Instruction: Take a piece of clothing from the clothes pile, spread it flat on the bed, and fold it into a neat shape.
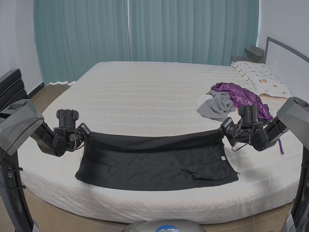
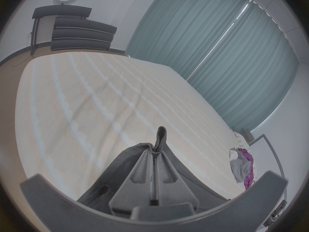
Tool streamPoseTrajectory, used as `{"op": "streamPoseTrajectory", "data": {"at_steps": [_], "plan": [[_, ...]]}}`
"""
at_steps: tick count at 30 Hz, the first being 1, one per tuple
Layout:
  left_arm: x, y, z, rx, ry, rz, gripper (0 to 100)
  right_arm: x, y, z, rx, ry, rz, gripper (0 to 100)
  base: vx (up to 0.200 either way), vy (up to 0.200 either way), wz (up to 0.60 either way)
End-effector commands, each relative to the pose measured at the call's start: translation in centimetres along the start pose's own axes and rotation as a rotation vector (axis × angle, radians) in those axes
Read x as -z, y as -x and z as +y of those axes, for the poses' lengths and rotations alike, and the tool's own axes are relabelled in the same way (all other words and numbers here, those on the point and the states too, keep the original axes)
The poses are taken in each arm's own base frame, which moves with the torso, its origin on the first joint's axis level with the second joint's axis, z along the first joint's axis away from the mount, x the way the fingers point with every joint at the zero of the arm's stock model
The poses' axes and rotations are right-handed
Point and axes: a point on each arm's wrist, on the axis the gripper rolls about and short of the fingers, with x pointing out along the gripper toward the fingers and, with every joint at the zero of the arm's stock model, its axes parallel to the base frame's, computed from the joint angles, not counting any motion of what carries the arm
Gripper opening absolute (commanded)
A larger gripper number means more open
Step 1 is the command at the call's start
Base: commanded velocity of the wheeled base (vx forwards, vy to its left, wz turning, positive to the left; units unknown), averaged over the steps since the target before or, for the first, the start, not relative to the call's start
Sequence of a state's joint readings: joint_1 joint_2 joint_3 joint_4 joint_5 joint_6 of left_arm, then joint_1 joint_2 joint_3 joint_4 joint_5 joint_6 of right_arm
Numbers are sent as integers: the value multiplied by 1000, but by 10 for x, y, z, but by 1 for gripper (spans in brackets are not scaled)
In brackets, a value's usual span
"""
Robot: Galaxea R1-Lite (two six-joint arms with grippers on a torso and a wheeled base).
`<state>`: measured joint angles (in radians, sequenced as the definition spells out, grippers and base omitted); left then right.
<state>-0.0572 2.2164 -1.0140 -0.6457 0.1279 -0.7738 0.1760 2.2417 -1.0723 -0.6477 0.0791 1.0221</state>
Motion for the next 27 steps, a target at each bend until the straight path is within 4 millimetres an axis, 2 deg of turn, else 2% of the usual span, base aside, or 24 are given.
{"op": "streamPoseTrajectory", "data": {"at_steps": [1, 4, 10, 20, 27], "plan": [[-13, -12, -13, 35, 11, -35, 0, -11, -14, 14, -39, 3, -30, 0, 0, 0, 0], [-13, -26, -16, 34, 8, -49, 0, -15, -26, 18, -58, 5, -46, 0, 0, 0, 0], [-15, -37, -20, 49, 19, -64, 0, -29, -34, 26, -101, 7, -89, 0, 0, 0, 0], [-16, -39, -20, 50, 20, -70, 0, -32, -40, 29, -117, 27, -99, 0, 0, 0, 0], [-13, -33, -12, 24, 24, -50, 0, -22, -38, 18, -43, 97, -41, 0, 0, 0, 0]]}}
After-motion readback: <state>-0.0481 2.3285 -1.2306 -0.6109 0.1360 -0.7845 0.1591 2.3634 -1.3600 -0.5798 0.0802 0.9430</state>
